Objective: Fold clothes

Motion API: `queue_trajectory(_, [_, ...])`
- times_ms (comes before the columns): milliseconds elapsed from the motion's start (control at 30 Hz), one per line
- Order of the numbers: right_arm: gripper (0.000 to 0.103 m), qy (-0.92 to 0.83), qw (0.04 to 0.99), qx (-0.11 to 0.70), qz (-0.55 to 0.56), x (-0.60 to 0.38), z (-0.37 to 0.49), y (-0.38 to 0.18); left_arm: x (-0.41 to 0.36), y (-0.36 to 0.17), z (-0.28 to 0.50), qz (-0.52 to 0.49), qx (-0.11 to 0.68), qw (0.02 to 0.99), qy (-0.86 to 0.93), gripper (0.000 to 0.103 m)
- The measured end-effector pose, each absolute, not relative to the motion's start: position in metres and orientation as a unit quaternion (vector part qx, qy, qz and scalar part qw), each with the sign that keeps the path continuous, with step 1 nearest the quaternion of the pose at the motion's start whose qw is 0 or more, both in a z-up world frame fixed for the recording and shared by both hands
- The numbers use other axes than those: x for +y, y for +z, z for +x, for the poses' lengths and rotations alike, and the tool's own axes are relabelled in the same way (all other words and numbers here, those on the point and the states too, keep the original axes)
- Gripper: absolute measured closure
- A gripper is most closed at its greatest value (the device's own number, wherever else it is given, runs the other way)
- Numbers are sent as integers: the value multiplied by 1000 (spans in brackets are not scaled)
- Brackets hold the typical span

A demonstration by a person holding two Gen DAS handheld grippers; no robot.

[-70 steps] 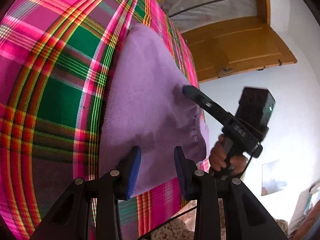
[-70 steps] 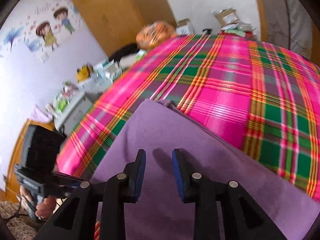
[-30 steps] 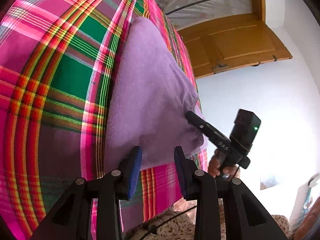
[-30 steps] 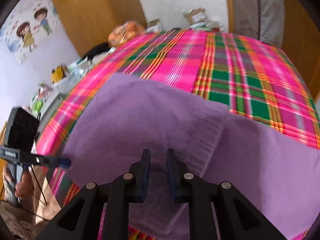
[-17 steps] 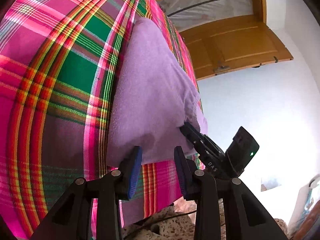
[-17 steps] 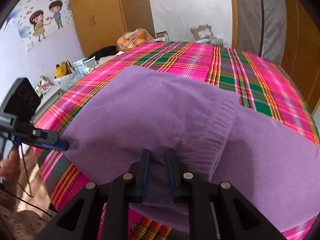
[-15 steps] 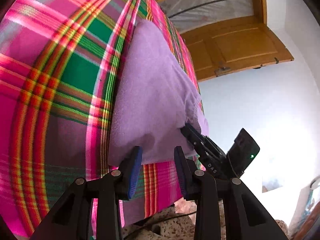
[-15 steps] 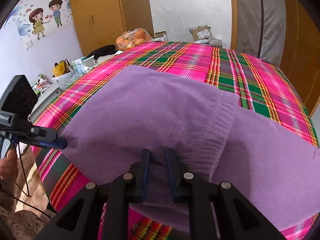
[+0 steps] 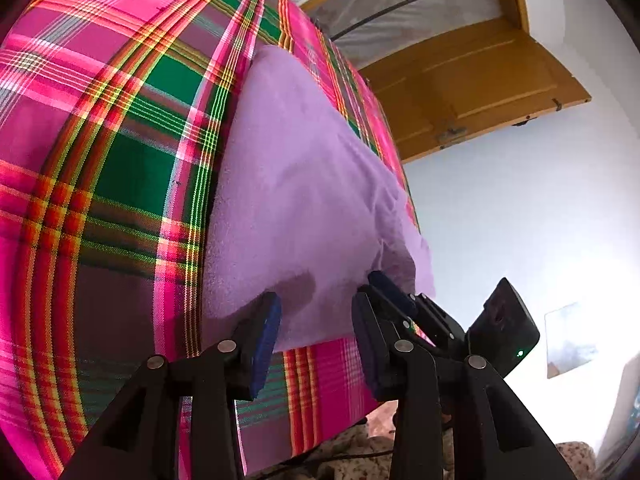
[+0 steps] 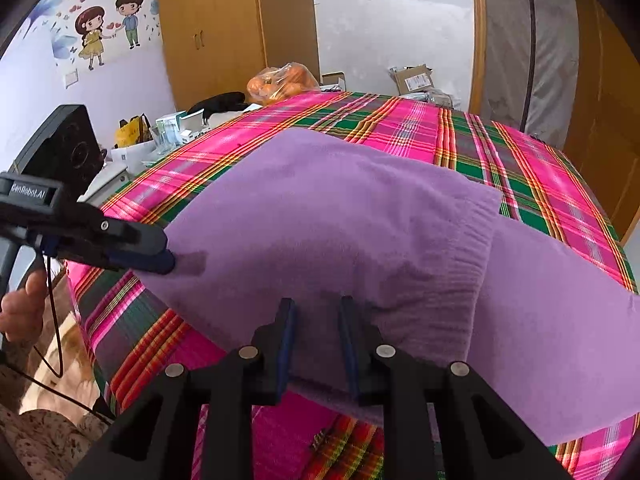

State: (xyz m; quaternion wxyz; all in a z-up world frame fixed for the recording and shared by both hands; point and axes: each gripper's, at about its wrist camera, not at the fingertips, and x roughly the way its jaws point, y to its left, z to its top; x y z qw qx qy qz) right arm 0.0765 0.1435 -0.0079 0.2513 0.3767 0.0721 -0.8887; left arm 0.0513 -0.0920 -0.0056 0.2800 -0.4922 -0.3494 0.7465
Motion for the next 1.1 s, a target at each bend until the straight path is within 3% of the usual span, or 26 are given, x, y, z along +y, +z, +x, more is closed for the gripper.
queue_trajectory(167, [75, -889, 249, 73, 377, 143, 81, -8, -86, 0, 39, -494, -331, 277, 755, 64])
queue_trajectory(867, [74, -890, 259, 49, 373, 149, 82, -10, -78, 12, -82, -492, -260, 197, 808, 65])
queue_trajectory(1100, [74, -890, 258, 49, 374, 148, 84, -11, -82, 7, -103, -499, -274, 203, 797, 65])
